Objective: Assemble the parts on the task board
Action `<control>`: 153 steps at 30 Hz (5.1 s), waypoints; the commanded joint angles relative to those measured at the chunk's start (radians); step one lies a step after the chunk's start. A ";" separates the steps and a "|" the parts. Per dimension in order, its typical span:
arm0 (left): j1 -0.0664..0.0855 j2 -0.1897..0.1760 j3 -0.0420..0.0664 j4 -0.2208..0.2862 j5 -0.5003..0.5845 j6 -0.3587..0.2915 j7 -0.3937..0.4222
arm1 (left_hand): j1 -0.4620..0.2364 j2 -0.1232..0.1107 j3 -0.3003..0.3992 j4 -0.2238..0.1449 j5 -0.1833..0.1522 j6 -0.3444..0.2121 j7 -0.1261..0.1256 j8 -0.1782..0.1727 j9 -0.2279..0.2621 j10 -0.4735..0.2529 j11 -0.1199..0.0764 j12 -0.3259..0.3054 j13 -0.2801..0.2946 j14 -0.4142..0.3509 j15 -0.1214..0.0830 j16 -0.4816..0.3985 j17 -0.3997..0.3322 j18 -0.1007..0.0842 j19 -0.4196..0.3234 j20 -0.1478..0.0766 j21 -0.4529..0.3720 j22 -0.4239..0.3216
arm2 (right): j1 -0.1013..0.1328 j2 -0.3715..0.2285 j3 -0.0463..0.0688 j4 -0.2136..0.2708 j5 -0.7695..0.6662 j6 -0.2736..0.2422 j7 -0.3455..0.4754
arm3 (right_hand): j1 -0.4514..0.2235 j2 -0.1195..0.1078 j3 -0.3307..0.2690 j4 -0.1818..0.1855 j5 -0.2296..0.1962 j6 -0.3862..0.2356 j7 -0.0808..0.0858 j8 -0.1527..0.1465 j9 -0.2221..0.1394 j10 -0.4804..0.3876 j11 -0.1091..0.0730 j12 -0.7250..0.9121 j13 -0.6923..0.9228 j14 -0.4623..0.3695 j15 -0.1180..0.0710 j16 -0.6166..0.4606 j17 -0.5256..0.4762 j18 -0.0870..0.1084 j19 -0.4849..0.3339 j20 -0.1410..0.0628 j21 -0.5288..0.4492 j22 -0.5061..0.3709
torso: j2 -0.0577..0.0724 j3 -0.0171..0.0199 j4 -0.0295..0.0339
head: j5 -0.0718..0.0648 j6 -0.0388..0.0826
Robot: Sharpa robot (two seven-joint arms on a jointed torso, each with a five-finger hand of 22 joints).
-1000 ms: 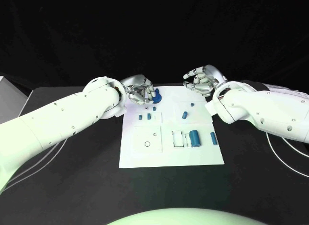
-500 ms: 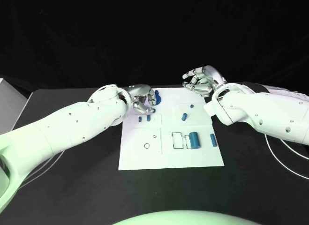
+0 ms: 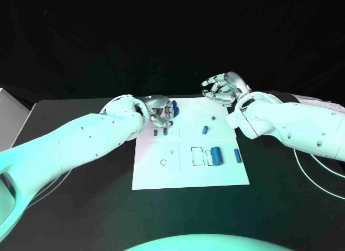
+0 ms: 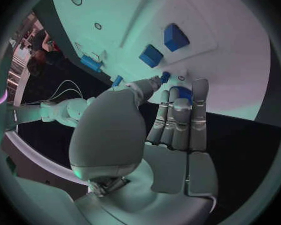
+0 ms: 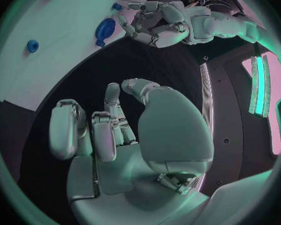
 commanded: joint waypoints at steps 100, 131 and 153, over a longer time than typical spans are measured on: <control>-0.032 -0.082 0.071 0.049 0.070 0.022 -0.031 | -0.003 0.074 0.062 -0.089 -0.002 0.169 0.004 -0.108 0.080 0.258 -0.017 -0.255 -0.051 0.123 -0.017 0.074 0.085 -0.043 0.129 -0.014 0.213 0.226 | 0.000 -0.002 0.001 0.009 -0.006 0.011 -0.003 | -0.013 0.000 0.009 -0.001 0.004 0.001 0.003 0.006 0.002 -0.014 -0.012 -0.012 -0.012 0.073 -0.004 -0.004 0.138 0.015 0.020 -0.009 -0.005 0.005 | -0.003 -0.0022 0.0037 | -0.009 -0.009; -0.041 -0.071 0.070 0.034 0.070 0.036 -0.024 | -0.003 0.075 0.059 -0.089 -0.002 0.176 0.003 -0.108 0.085 0.269 -0.018 -0.263 -0.049 0.121 -0.018 0.074 0.084 -0.043 0.128 -0.016 0.214 0.227 | 0.000 0.001 0.001 0.008 -0.007 0.011 -0.002 | -0.013 0.000 0.010 -0.004 0.005 0.000 0.002 0.006 0.003 -0.011 -0.012 -0.015 -0.017 0.073 -0.004 -0.006 0.135 0.015 0.020 -0.009 -0.007 0.003 | -0.004 -0.0021 0.0040 | -0.009 -0.013; -0.041 -0.058 0.069 0.030 0.075 0.036 -0.026 | -0.003 0.074 0.057 -0.090 -0.002 0.177 0.002 -0.109 0.086 0.271 -0.019 -0.265 -0.049 0.121 -0.019 0.074 0.083 -0.043 0.128 -0.016 0.214 0.227 | 0.000 0.000 0.001 0.011 -0.011 0.012 -0.005 | -0.013 0.000 0.010 -0.004 0.005 0.000 0.002 0.006 0.003 -0.011 -0.012 -0.015 -0.017 0.073 -0.004 -0.006 0.135 0.015 0.020 -0.009 -0.007 0.003 | -0.003 -0.0015 0.0036 | -0.013 -0.018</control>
